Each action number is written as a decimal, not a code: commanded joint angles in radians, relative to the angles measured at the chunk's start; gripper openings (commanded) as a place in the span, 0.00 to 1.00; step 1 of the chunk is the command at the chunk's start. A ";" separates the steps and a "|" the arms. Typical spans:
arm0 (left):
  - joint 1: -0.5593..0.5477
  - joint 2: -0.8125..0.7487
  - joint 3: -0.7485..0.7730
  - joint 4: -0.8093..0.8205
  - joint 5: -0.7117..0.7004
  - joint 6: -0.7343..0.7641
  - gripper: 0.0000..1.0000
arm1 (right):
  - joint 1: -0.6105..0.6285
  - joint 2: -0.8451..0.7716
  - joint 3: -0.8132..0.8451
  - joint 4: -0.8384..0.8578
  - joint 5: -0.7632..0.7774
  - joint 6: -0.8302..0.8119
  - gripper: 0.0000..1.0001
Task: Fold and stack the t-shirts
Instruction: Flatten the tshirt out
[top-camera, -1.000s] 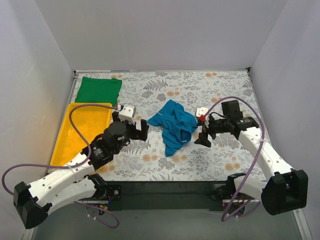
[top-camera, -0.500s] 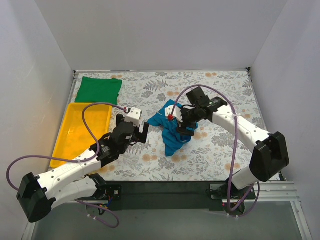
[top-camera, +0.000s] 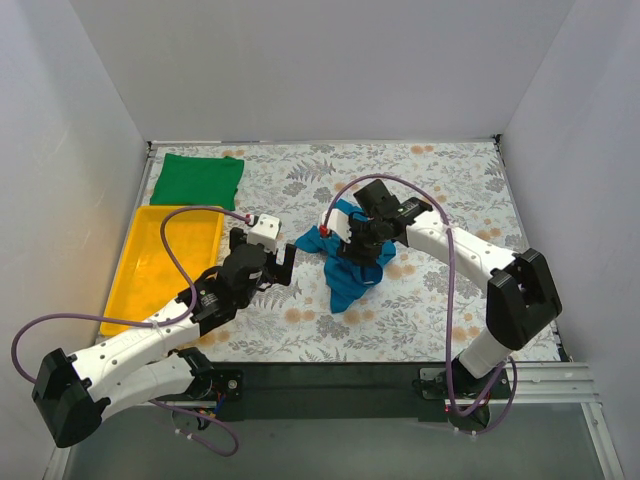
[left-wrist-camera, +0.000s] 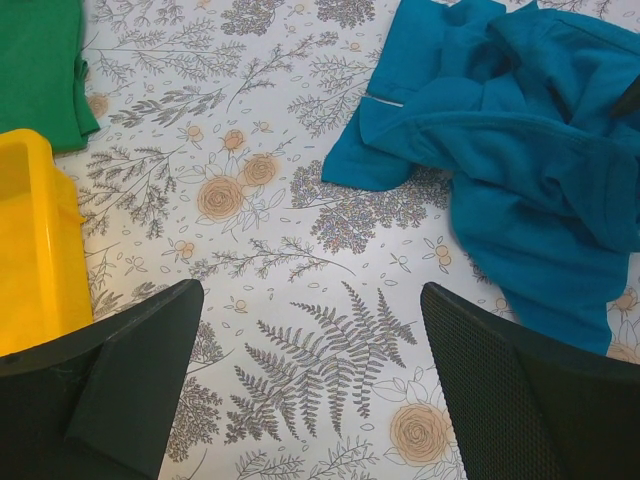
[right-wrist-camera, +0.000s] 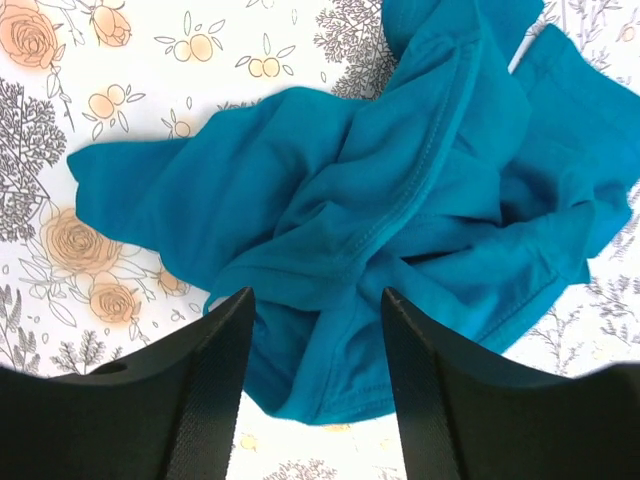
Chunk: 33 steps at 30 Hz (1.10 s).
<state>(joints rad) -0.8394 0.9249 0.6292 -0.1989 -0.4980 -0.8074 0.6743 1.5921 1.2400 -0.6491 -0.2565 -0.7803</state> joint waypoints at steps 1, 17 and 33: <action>0.002 -0.014 0.032 0.009 -0.013 0.008 0.90 | 0.002 0.029 0.038 0.042 -0.016 0.075 0.58; 0.002 -0.044 0.024 0.016 0.047 0.002 0.90 | 0.002 0.060 0.092 0.045 -0.014 0.131 0.01; 0.005 -0.051 -0.153 0.343 0.450 0.192 0.98 | -0.413 -0.383 -0.020 -0.080 -0.049 -0.083 0.01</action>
<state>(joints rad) -0.8394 0.8783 0.5186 -0.0097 -0.1680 -0.7063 0.3191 1.2690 1.2770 -0.7002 -0.2905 -0.8215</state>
